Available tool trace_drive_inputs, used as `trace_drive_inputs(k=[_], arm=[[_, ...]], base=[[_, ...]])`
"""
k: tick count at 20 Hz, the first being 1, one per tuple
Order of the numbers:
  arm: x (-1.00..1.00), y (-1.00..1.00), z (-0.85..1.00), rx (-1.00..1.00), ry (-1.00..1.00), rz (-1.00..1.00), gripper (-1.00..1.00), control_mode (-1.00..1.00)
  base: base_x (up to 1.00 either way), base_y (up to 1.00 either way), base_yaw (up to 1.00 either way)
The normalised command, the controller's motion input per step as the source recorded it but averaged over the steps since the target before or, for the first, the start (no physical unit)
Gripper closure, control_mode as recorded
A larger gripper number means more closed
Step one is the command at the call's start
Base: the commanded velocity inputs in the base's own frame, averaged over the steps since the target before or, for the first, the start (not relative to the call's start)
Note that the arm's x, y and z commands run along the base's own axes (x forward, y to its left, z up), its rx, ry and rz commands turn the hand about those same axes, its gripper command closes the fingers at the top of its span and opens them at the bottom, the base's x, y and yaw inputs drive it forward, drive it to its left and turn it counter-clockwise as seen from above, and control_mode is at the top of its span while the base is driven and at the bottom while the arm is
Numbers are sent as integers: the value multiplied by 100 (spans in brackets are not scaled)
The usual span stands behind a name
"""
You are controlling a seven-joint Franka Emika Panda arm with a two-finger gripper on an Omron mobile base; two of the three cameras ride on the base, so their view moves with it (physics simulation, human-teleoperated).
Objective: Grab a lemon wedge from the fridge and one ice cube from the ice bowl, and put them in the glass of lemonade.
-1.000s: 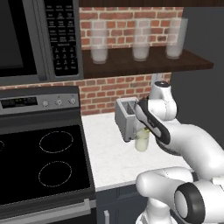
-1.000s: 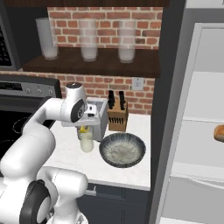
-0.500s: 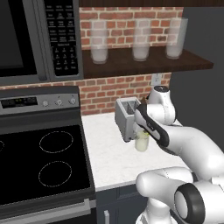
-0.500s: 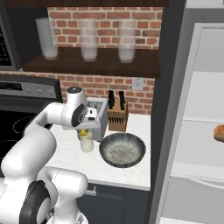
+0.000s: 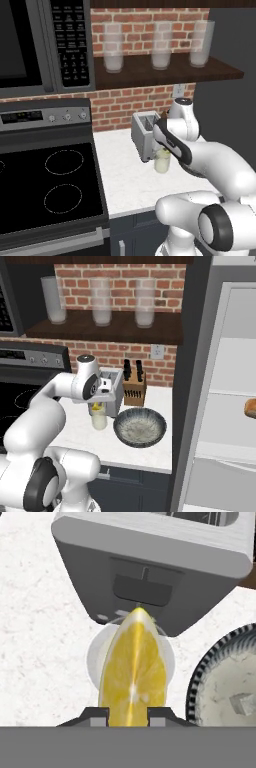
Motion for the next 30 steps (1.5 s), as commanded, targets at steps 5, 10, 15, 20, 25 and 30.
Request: trace_drive_inputs(k=[5, 10, 15, 20, 25, 30], arm=[[12, 0, -6, 0, 1, 0, 100, -100], [0, 0, -19, 0, 3, 0, 100, -100], [0, 0, -23, 0, 2, 0, 100, -100], [0, 0, -1, 0, 0, 0, 100, -100], [0, 0, 0, 0, 0, 0, 100, -100], [0, 3, 0, 0, 0, 0, 100, -100]], base=[[0, 0, 0], [0, 0, 0], [0, 0, 0], [0, 0, 0], [0, 0, 0], [0, 0, 0]])
